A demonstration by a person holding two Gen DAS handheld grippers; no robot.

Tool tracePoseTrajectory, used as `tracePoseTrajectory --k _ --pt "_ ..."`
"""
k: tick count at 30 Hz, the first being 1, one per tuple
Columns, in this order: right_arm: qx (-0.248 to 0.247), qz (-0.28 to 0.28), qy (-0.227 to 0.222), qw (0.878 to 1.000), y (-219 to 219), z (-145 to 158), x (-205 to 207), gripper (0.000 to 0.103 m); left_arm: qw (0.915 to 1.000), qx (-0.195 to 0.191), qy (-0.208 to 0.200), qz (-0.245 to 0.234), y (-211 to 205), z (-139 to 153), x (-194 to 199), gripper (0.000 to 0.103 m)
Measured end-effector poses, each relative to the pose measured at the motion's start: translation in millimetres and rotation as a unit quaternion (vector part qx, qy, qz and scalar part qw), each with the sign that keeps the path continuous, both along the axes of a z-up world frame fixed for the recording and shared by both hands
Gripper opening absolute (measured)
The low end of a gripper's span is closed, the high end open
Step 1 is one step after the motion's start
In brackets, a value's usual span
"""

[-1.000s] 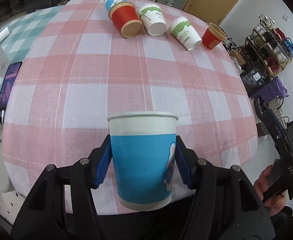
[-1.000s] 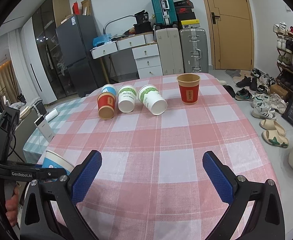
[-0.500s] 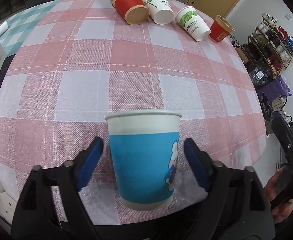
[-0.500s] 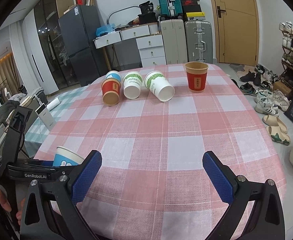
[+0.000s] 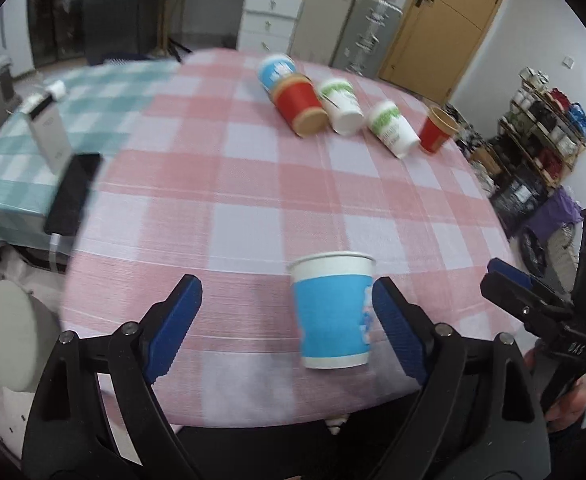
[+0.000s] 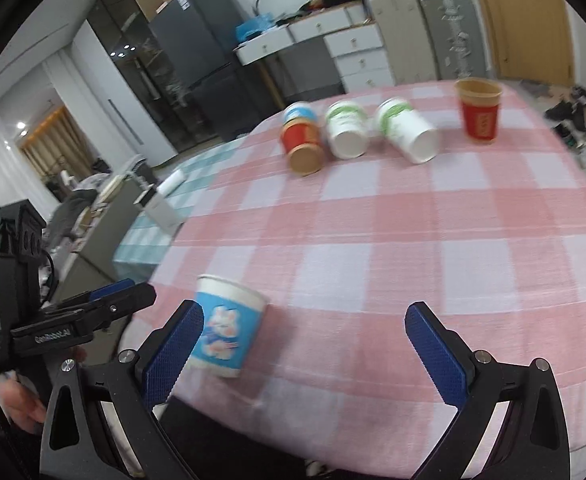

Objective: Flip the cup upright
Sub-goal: 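Grasp the blue cup with the right gripper while the left gripper releases it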

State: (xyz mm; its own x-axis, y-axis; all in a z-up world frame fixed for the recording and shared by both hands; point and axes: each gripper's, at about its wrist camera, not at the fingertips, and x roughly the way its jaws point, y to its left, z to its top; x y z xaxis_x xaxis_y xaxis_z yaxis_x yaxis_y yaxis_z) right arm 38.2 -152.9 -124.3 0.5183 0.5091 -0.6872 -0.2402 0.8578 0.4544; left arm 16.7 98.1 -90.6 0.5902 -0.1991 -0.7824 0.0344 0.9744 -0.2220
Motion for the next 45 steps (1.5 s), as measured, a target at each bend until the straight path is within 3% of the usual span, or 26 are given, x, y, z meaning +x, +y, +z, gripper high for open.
tracePoseTrajectory --k 3,5,9,17,23,26,35,37,40,45 --pt "0.018 0.026 0.027 0.999 22.0 -4.1 4.8 0.103 0.9990 0.019 -0.028 0.030 21.3 10.2 -14.8 0.092" --pt "0.016 0.035 0.042 0.998 36.3 -7.2 9.2 0.103 0.9974 0.028 -0.041 0.052 36.1 13.6 -23.3 0.103" --pt "0.012 0.042 0.075 0.996 53.9 -14.5 18.9 0.103 0.9940 0.035 -0.065 0.081 59.6 14.8 -38.1 0.102" --pt "0.006 0.061 0.130 0.990 77.0 -32.8 41.4 0.103 0.9926 0.040 -0.051 0.103 86.1 0.4 -50.6 0.102" --pt "0.028 0.076 0.194 0.978 83.5 -47.9 71.7 0.103 0.9928 0.024 -0.031 0.113 98.3 -20.8 -52.1 0.102" --pt "0.013 0.087 0.226 0.970 91.8 -57.5 86.0 0.103 0.9933 0.016 -0.022 0.112 102.8 -30.4 -51.5 0.102" --pt "-0.020 0.099 0.254 0.962 109.1 -72.4 104.4 0.102 0.9922 -0.010 -0.014 0.124 115.4 -44.5 -48.3 0.102" --pt "-0.021 0.093 0.252 0.963 108.2 -72.8 105.9 0.099 0.9922 -0.013 -0.011 0.123 116.5 -47.7 -46.6 0.102" --pt "-0.016 0.085 0.261 0.961 105.4 -76.1 108.6 0.081 0.9926 -0.018 -0.008 0.120 117.4 -50.8 -45.5 0.102" --pt "-0.013 0.086 0.250 0.964 102.1 -70.9 109.3 0.071 0.9920 -0.030 0.005 0.122 119.0 -56.1 -42.4 0.102"
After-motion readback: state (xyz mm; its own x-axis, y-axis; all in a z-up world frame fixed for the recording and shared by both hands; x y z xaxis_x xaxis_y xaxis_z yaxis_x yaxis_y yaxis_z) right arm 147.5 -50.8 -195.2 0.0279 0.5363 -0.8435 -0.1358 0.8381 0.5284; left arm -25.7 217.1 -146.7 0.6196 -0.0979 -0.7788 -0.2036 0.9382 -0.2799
